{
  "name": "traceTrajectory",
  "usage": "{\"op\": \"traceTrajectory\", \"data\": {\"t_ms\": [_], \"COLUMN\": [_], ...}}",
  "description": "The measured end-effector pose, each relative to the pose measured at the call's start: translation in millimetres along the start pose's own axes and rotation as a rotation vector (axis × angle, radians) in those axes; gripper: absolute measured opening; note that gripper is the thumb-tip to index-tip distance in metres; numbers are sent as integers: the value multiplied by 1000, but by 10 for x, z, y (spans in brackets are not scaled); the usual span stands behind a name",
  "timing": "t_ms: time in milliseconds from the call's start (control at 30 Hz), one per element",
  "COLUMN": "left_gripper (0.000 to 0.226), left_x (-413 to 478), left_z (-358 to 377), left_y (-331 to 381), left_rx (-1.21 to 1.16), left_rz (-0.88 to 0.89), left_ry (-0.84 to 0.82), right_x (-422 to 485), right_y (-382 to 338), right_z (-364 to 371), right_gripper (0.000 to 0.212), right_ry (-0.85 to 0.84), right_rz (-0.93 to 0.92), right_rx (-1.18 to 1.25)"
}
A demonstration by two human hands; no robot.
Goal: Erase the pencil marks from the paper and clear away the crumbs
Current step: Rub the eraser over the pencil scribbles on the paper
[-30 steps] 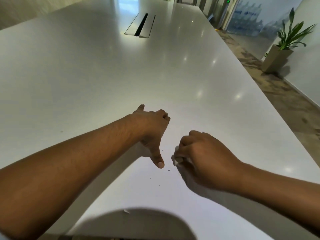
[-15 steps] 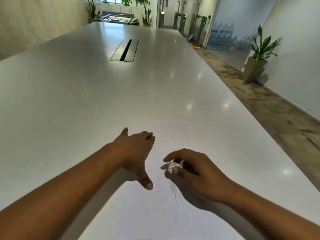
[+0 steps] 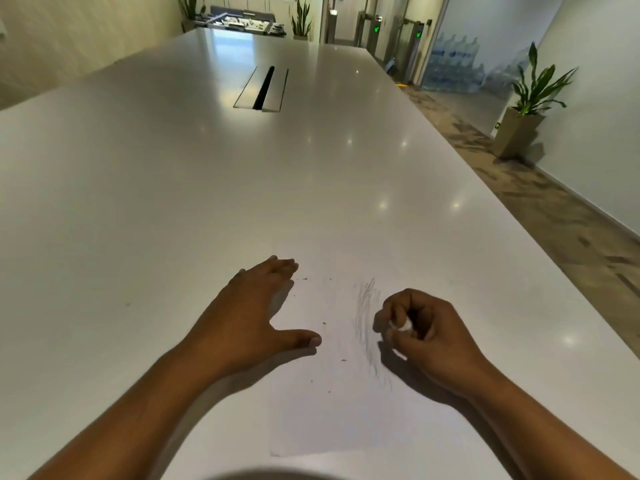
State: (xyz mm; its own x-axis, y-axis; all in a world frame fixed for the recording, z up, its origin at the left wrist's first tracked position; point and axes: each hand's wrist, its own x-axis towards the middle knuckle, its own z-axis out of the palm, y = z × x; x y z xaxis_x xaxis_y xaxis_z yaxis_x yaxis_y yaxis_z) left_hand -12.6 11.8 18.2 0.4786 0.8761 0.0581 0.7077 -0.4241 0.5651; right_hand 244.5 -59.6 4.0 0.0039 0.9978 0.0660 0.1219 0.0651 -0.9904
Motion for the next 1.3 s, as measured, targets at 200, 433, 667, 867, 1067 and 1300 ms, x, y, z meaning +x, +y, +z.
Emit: {"op": "traceTrajectory", "data": {"t_ms": [200,433,667,867,1067,1300], "left_gripper": [107,101,128,133,127,134], "left_x": [-342,-411,47,65,95,105], "left_z": [37,2,-242,-92,-60,-95], "left_y": [-89,-141,-10,193,201,267], "left_rx": [-129,-134,88,421,437,511], "left_rz": [4,3,-42,-44,-53,-82], "left_ry": [107,90,-214,-407,-421,-460], "right_x": [-5,-31,115,279,606,576], "right_y": [-67,30,-100,-317,-271,-324], "right_z": [58,59,19,277,506,377], "right_gripper": [18,32,14,18,16,18], "right_ry": [84,96,-22,-286,-404,-422], "right_rz": [-38,-10,-18,-257,-399,-427], "right_rx": [-53,64,-201,-649,-945,-1095]}}
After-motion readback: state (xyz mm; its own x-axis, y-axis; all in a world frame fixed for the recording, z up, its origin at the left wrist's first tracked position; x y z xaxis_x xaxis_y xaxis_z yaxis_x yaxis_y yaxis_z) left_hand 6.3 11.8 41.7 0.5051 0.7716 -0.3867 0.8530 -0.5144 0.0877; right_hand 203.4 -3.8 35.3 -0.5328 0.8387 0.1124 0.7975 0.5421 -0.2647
